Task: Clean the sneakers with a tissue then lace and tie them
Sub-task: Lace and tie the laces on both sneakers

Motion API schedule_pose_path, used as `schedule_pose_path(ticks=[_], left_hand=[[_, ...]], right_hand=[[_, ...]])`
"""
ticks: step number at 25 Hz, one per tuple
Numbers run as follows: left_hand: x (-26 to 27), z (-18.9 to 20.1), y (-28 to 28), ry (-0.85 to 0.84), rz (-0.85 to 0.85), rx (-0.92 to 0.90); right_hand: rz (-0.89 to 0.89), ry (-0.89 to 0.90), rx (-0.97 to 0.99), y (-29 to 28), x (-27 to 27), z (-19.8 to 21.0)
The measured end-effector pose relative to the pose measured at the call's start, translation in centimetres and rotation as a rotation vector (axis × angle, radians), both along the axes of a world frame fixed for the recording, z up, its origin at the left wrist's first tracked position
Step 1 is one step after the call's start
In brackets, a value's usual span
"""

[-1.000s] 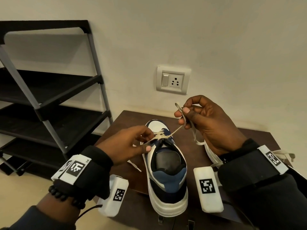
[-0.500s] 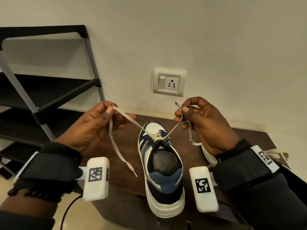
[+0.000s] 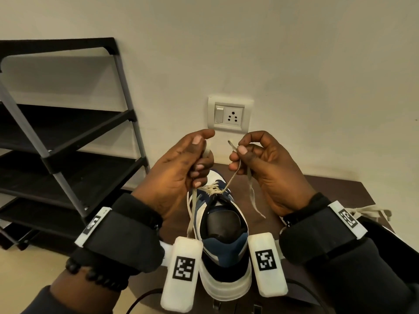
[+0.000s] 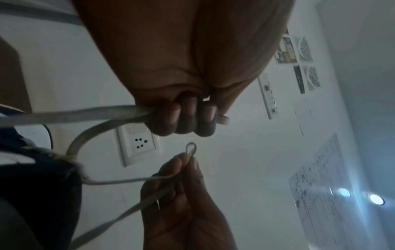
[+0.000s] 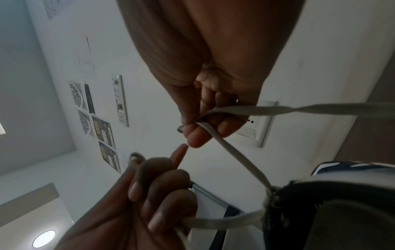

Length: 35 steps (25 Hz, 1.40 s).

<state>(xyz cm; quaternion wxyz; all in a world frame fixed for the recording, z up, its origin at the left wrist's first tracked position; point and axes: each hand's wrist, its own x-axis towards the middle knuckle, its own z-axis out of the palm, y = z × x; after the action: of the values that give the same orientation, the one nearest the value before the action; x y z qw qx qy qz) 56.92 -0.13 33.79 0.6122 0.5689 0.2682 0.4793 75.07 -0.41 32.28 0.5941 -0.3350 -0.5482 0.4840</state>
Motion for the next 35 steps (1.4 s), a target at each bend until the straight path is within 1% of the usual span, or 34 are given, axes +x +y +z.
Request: schedule_pose_path(ticks=[1, 3, 5, 7, 9, 12, 14, 17, 20, 24, 27, 32, 35], left_hand=[[0.4, 0.0, -0.1, 0.058, 0.002, 0.016], [1.2, -0.1, -0.4, 0.23, -0.004, 0.1], [1.8, 0.0, -0.7, 0.316, 0.007, 0.192], [2.1, 0.1, -0.8, 0.332, 0.04, 0.247], [2.1, 0.3, -0.8, 0.31, 0.088, 0.281], [1.4, -0.1, -0.3, 0.317, 0.155, 0.303], [1.0, -0.5, 0.1, 0.35, 0.173, 0.302], [1.4, -0.5, -0.2, 0.376, 0.14, 0.317], [1.7, -0.3, -0.6, 0.419, 0.138, 0.343], [0.6, -0.4, -0.3, 0.568, 0.134, 0.441], [-0.1, -0.3, -0.1, 0.637, 0.163, 0.506], [-0.1, 0.1, 0.0, 0.636, 0.274, 0.587], [0.0, -0.3, 0.1, 0.603, 0.348, 0.545]], right_hand=[[0.012, -0.011, 0.031, -0.1, -0.3, 0.0], [0.018, -0.033, 0.092, -0.2, -0.8, -0.1], [0.001, -0.064, 0.142, -0.3, -0.9, -0.1], [-0.026, -0.137, 0.193, -0.5, -0.9, 0.1], [-0.043, -0.205, 0.228, -0.6, -0.9, 0.2], [0.004, -0.255, 0.228, -0.6, -1.0, 0.1], [0.011, -0.27, 0.218, -0.7, -1.1, 0.0], [-0.043, -0.243, 0.235, -0.8, -1.2, 0.3], [-0.046, -0.24, 0.232, -0.9, -1.2, 0.3], [-0.089, -0.242, 0.143, -0.7, -1.1, 0.2], [-0.135, -0.292, 0.117, -0.5, -1.2, 0.1], [-0.124, -0.342, 0.118, -0.4, -1.3, 0.0], [-0.155, -0.391, 0.141, -0.6, -1.4, 0.3]])
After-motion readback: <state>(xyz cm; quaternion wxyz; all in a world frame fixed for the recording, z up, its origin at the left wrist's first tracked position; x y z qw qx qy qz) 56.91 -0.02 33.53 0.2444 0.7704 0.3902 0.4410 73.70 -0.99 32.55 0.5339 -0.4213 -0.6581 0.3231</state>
